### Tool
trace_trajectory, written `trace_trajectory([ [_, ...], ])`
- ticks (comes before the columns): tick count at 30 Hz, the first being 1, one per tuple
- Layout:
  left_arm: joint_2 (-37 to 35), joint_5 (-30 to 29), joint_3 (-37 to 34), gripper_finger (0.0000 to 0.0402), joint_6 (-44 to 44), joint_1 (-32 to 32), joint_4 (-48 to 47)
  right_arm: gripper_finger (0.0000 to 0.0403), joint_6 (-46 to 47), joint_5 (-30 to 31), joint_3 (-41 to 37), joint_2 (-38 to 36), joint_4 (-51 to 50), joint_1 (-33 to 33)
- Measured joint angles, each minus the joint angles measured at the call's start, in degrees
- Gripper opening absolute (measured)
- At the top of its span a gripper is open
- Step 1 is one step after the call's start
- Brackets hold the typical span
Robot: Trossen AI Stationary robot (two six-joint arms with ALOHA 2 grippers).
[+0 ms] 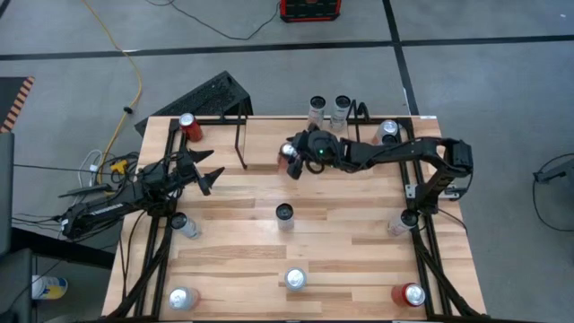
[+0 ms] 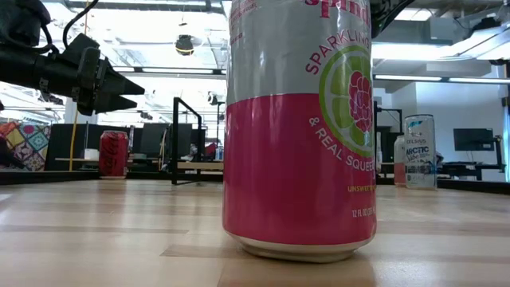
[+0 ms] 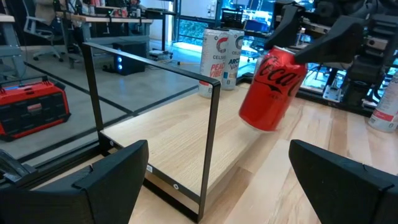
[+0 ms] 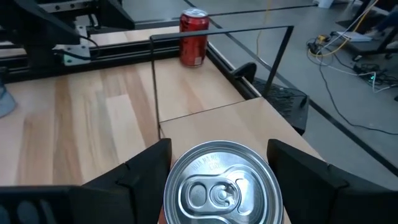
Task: Place canned beverage on shelf
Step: Put the middle red black soda can on the shelf
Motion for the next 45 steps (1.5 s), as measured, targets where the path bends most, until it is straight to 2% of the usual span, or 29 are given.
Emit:
trace_trajectory([
  [20,0.02,0.0,-0.02,0.0374,0.01,-0.01,0.01,0.0281,-1.52,-0.48,0.0,0.0,2.69,-0.98],
  [29,0.02,-0.01,-0.01,0.0374,0.02,-0.01,0.0,0.0281,-1.46,-2.91,0.0,0.0,4.29,-4.8],
  [33,0.01,-0.02,-0.01,0.0374,0.0,-0.01,0.0,0.0281,-1.31,-6.44,0.0,0.0,4.13,-7.16],
  [37,0.02,0.0,-0.02,0.0374,0.0,-0.01,0.01,0.0281,-1.31,-7.28,0.02,0.0,2.69,-8.56],
  [42,0.02,-0.02,-0.02,0.0374,0.0,0.0,0.02,0.0281,-1.36,-7.3,1.68,0.0,-5.1,-9.34],
  [45,0.02,-0.02,-0.01,0.0374,0.01,0.0,0.02,0.0281,-2.16,-7.26,2.41,-0.02,-6.41,-9.34],
])
